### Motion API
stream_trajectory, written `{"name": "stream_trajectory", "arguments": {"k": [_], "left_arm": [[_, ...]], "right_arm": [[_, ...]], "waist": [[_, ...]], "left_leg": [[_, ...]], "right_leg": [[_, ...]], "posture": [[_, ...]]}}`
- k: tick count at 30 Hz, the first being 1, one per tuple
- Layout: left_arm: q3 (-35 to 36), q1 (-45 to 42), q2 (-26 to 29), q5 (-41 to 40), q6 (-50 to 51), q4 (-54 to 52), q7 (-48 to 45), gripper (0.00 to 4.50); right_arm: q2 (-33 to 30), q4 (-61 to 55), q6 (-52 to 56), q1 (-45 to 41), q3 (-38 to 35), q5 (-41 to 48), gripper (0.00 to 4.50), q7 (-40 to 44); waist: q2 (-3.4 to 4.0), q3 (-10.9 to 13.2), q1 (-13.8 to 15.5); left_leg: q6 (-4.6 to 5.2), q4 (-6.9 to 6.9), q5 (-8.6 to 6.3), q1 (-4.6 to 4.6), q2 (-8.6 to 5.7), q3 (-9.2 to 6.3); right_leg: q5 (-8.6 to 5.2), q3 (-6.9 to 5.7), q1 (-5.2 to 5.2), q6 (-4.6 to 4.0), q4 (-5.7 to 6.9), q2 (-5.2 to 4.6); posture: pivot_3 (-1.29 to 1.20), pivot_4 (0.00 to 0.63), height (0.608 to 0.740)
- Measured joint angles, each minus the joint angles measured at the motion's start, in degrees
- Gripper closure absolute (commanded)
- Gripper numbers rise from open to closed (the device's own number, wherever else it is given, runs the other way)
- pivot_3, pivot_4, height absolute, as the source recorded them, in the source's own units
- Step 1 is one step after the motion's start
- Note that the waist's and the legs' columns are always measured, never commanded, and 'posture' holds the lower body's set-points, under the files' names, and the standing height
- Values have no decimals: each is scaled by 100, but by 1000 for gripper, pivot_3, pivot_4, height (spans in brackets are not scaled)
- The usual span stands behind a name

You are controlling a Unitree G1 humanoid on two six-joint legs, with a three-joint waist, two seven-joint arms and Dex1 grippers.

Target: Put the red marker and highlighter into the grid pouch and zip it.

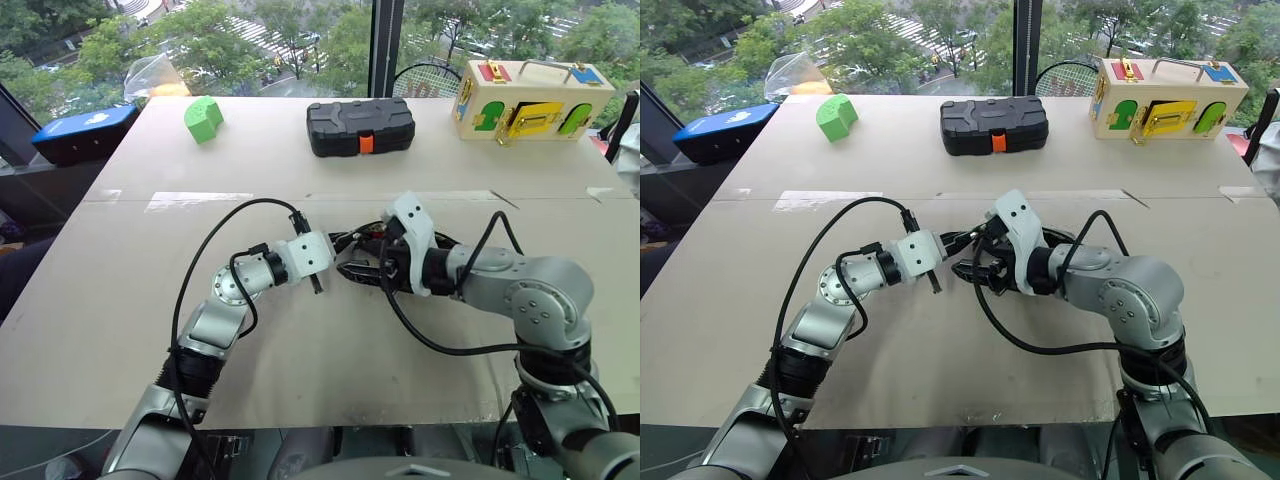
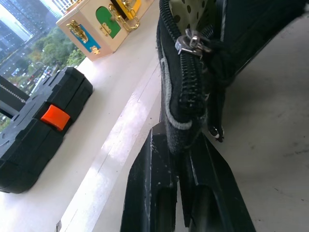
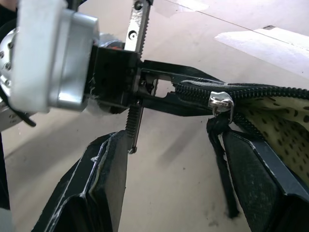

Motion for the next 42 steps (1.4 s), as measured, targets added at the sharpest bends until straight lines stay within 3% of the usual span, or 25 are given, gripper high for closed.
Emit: {"name": "stream_trajectory", "arguments": {"k": [5, 9, 11, 12, 28, 42], "left_arm": [[0, 7, 0, 2, 8, -18, 1, 4500], [-2, 20, 1, 17, 8, -45, 3, 4500], [-7, 23, 2, 60, 7, -103, 5, 4500], [-12, 23, 5, 71, 7, -126, 6, 4500], [-42, 44, 15, 121, 73, -217, 18, 4500], [-40, 61, 62, 123, 75, -218, 39, 4500]], "right_arm": [[292, 226, -14, -16, -17, -92, 1392, -138], [543, 399, -15, -17, -197, -150, 2954, -326], [606, 445, -14, -17, -280, -184, 4103, -386], [612, 464, -13, -17, -297, -199, 4440, -408], [773, 76, 444, 308, -1135, -16, 4440, -612], [480, -445, 1001, 502, -1948, -24, 4440, -739]], "waist": [[0, 0, -1], [1, 1, 0], [1, 1, -2], [2, 1, -3], [3, 2, -10], [3, 2, -8]], "left_leg": [[0, 0, 0, 0, 0, 0], [0, 0, 0, 0, -1, 0], [0, -1, 0, 0, -1, 0], [0, -1, 0, 0, -1, 0], [0, -2, 0, 1, -1, 2], [0, -2, 0, 1, -1, 4]], "right_leg": [[0, 0, 0, 0, 0, 0], [0, 0, -1, 0, 1, 0], [0, 0, -1, 0, 0, 0], [0, 0, -1, 0, 1, 0], [0, 3, -1, 0, 2, 1], [0, 3, -1, 0, 1, 1]], "posture": [[0, 150, 740], [0, 150, 740], [0, 150, 740], [0, 150, 740], [0, 150, 740], [0, 150, 740]]}}
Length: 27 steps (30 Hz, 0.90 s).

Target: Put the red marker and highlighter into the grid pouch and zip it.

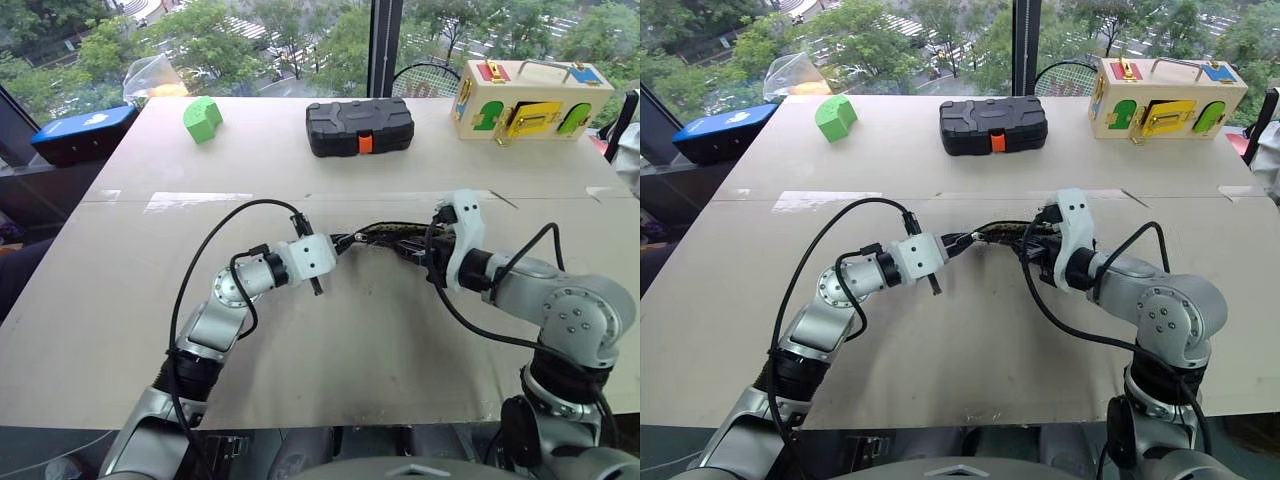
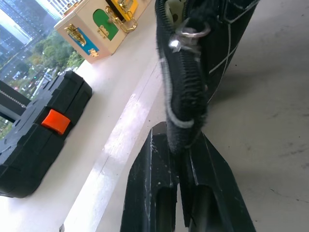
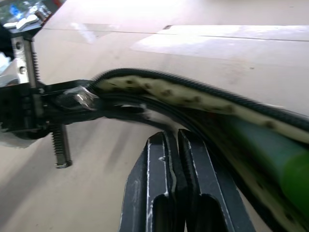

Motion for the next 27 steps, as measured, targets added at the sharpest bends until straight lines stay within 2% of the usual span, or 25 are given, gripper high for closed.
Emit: {"name": "stream_trajectory", "arguments": {"k": [4, 9, 13, 20, 27], "left_arm": [[0, 23, 7, 0, 183, -167, -1, 4500], [1, -38, -19, -13, 1017, -1037, -13, 4500], [3, -262, -130, -32, 1530, -1316, 6, 4500], [5, -219, -198, -5, 1079, -952, 213, 4500], [17, -60, -124, -79, 91, -421, 220, 4500]], "right_arm": [[2, -83, 34, 1, -50, -16, 4440, -4], [-12, -188, 30, 50, 130, 35, 4440, 129], [47, -440, 21, 132, 238, 323, 3241, 408], [456, -552, 20, 137, 134, 452, 3241, 349], [704, -491, -39, 136, 35, 384, 3241, 139]], "waist": [[1, 0, 0], [1, 1, 2], [1, 0, -3], [1, 1, 5], [2, 1, 5]], "left_leg": [[0, 0, 0, -1, 0, 0], [0, 0, 0, 0, 1, -1], [0, 0, 0, 1, 0, 1], [0, -1, 0, 2, 0, 1], [-1, -3, 0, 3, 1, 1]], "right_leg": [[0, 0, 0, 0, 0, 0], [0, -1, 0, 0, -1, 0], [0, 0, 1, 0, 0, 2], [0, 2, 1, 0, -1, 4], [0, 3, 0, 0, -2, 3]], "posture": [[0, 150, 740], [0, 150, 740], [0, 150, 740], [0, 150, 740], [0, 150, 740]]}}
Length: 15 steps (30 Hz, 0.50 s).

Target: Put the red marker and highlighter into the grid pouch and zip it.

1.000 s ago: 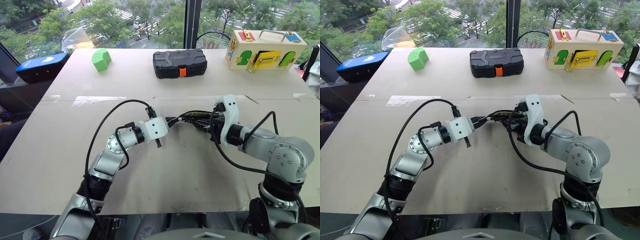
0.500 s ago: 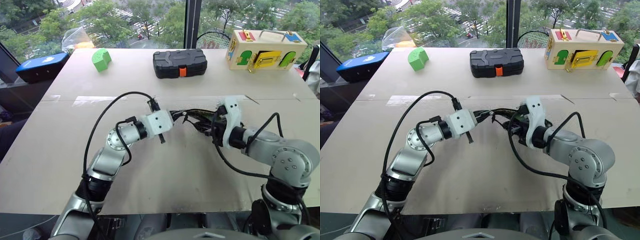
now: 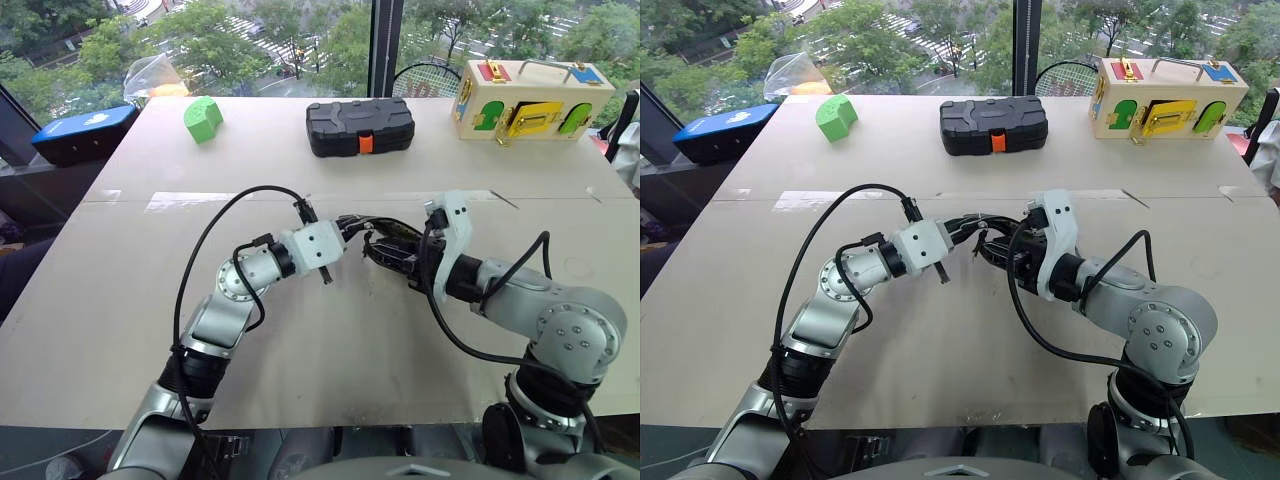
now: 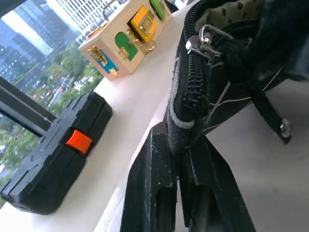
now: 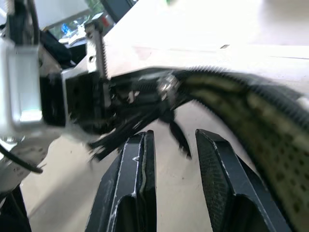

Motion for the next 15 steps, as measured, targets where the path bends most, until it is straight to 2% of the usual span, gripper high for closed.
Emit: {"name": "stream_trajectory", "arguments": {"k": [10, 15], "left_arm": [[40, 184, 34, -6, -503, 192, 27, 4500], [40, 181, 34, -13, -521, 192, 26, 4500]], "right_arm": [[258, 192, -176, 0, -8, 49, 3241, -49], [131, 183, -175, 93, -18, 334, 3241, 112]], "waist": [[1, 0, -3], [1, 1, -3]], "left_leg": [[0, 0, 0, 0, 0, 0], [0, 0, 0, 0, -1, 0]], "right_leg": [[0, 0, 0, 0, 1, 0], [0, 0, 0, 0, 1, 0]], "posture": [[0, 150, 740], [0, 150, 740]]}}
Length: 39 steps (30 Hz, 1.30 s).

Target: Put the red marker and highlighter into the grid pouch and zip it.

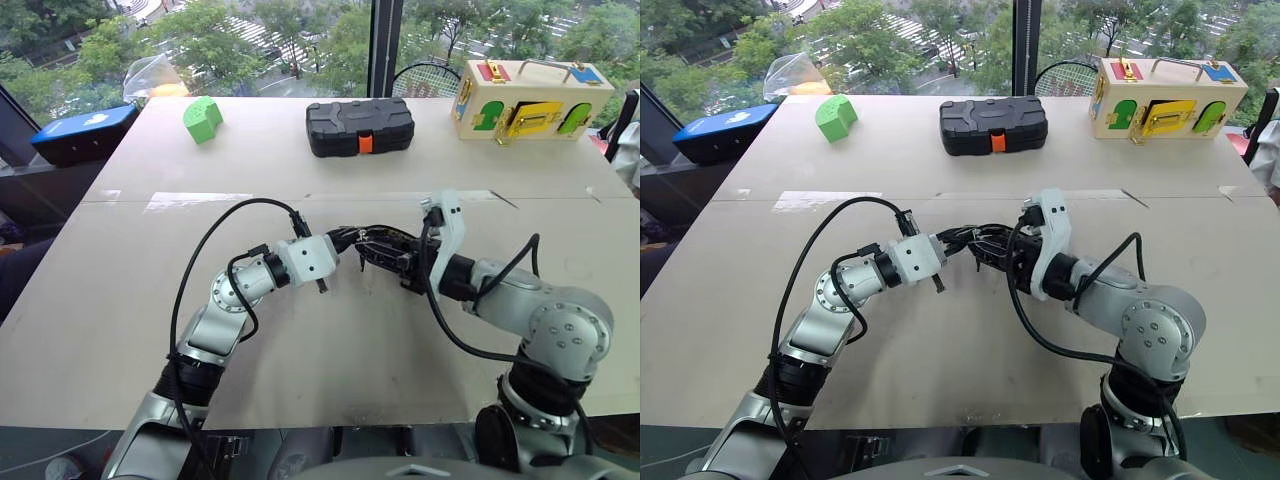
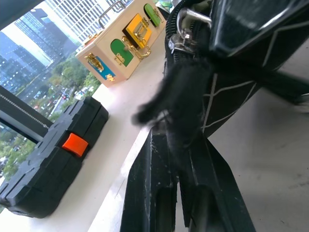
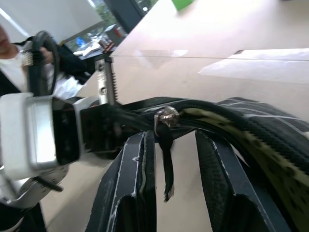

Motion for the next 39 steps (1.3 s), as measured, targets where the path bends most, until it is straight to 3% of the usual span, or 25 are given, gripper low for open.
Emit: {"name": "stream_trajectory", "arguments": {"k": [14, 28, 32, 39], "left_arm": [[-3, -41, -9, -28, -13, 64, -1, 4500], [-4, -45, -7, -5, -36, 97, 0, 4500], [-5, -44, -2, 36, -61, 97, 0, 4500], [-5, -43, -1, 45, -71, 99, 1, 4500]], "right_arm": [[-161, 23, -176, -27, 70, 116, 3241, -184], [87, 139, -181, -231, 260, 78, 3241, -665], [141, 192, -181, -231, 257, 78, 4418, -760], [137, 189, -163, -231, 209, 146, 4418, -806]], "waist": [[0, 0, -2], [0, 0, -4], [1, 1, -4], [1, 1, -4]], "left_leg": [[0, 0, 0, 1, 0, 0], [0, -1, 0, 1, 0, 0], [0, -1, 0, 1, 0, 0], [0, -2, 0, 1, 0, 0]], "right_leg": [[0, 0, 0, 0, 0, 1], [0, 0, 0, 0, 0, 1], [0, 0, 0, 0, 0, 0], [0, 0, 0, 0, 0, 1]], "posture": [[0, 150, 740], [0, 150, 740], [0, 150, 740], [0, 150, 740]]}}
